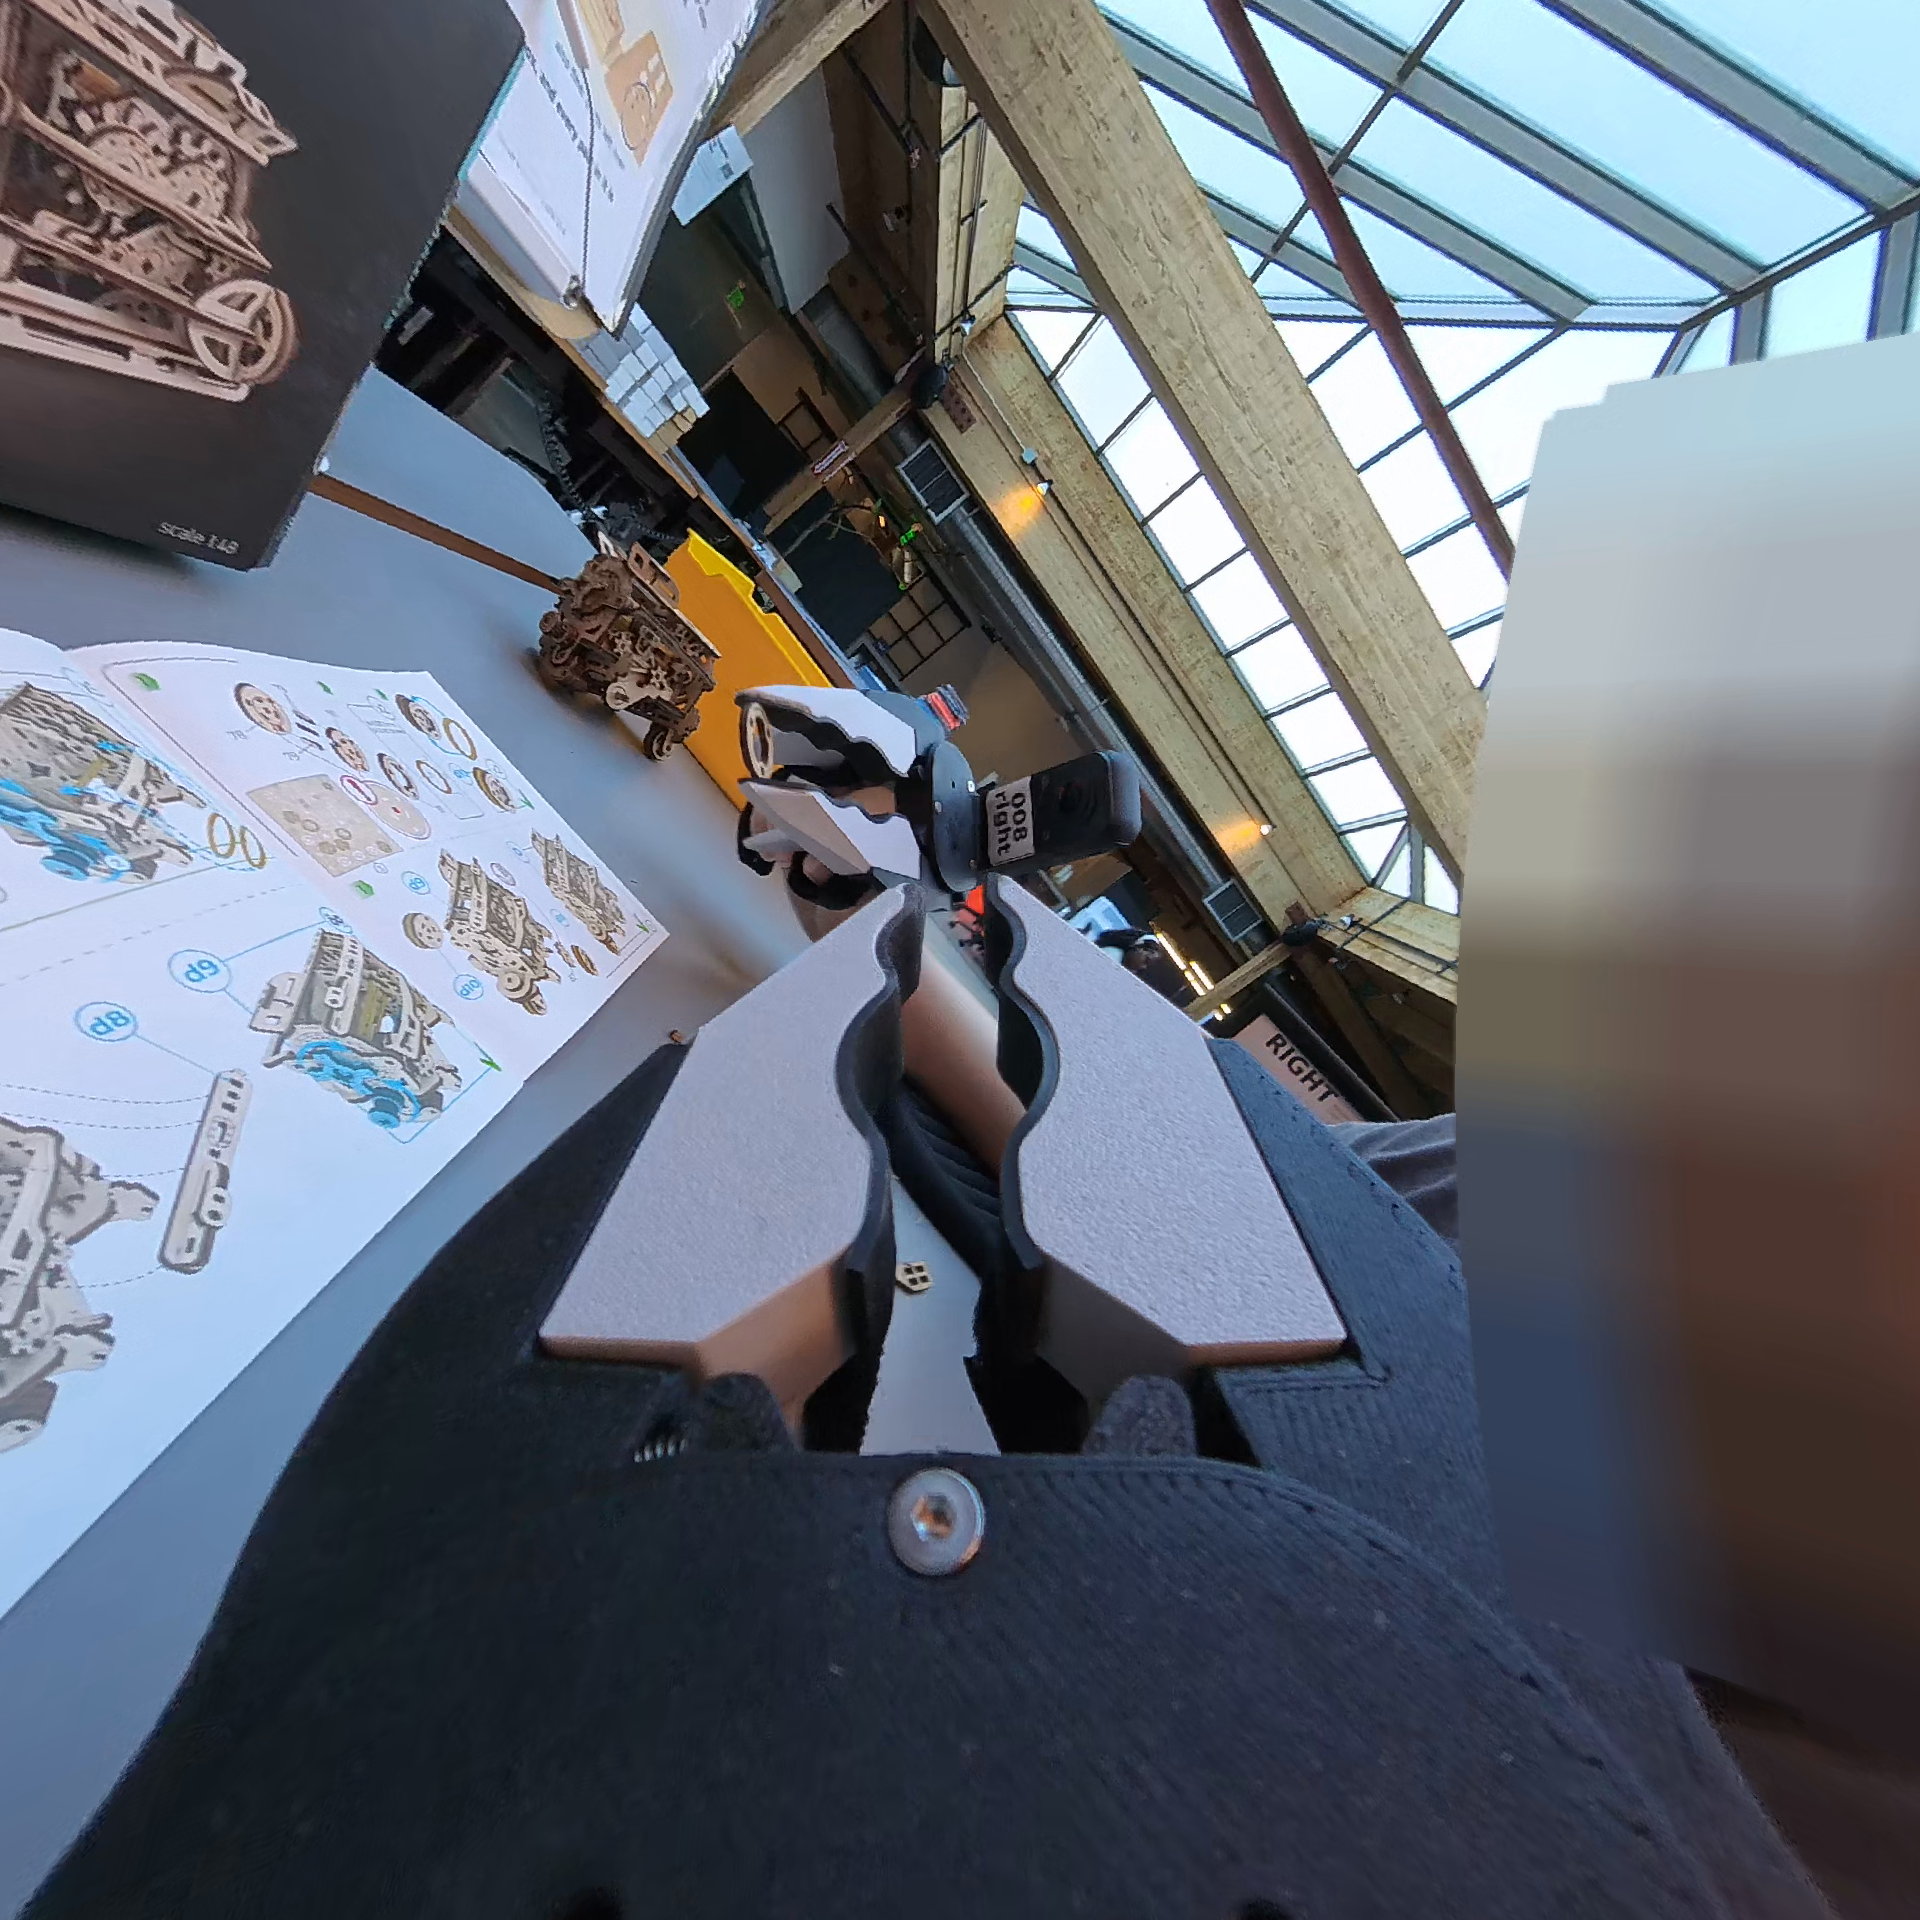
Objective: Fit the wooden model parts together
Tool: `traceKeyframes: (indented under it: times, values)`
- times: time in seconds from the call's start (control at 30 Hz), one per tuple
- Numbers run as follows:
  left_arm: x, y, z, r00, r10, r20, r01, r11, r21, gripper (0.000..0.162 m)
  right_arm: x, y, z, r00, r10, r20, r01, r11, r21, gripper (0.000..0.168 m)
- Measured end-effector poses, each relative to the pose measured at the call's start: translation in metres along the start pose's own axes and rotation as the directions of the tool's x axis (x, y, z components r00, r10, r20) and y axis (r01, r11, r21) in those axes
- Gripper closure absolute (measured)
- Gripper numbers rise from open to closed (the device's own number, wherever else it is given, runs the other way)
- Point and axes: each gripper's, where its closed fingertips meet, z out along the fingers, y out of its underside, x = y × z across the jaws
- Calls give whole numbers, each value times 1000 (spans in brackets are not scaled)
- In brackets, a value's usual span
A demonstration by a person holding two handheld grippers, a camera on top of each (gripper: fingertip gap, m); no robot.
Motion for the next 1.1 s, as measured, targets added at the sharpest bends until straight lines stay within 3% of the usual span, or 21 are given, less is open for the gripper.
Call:
traceKeyframes:
  times: [0.17, 0.33, 0.43, 0.63, 0.73, 0.97, 1.1]
  values:
    - [-4, 3, 0, 993, 93, 72, -90, 995, -36, 153, -8, 2, -1, 998, -31, 48, 32, 999, -32, 143]
    - [-4, -3, -4, 995, 68, 76, -68, 998, -4, 154, -9, 1, -6, 995, 33, 92, -32, 999, -12, 143]
    - [-5, -5, -6, 992, 89, 94, -89, 996, -9, 154, -26, -3, -5, 978, 81, 193, -80, 997, -14, 143]
    - [-15, -13, -17, 971, 162, 175, -158, 987, -37, 153, -112, -61, 17, 844, 211, 493, -244, 970, 2, 143]
    - [-16, -16, -20, 966, 175, 190, -171, 985, -39, 153, -160, -64, 29, 771, 235, 592, -236, 969, -77, 143]
    - [-18, -8, -17, 972, 153, 178, -144, 988, -59, 153, -176, -46, 46, 724, 421, 547, -318, 907, -276, 144]
    - [-17, -2, -13, 979, 124, 159, -114, 991, -71, 153, -185, -32, 50, 749, 409, 522, -267, 906, -327, 143]
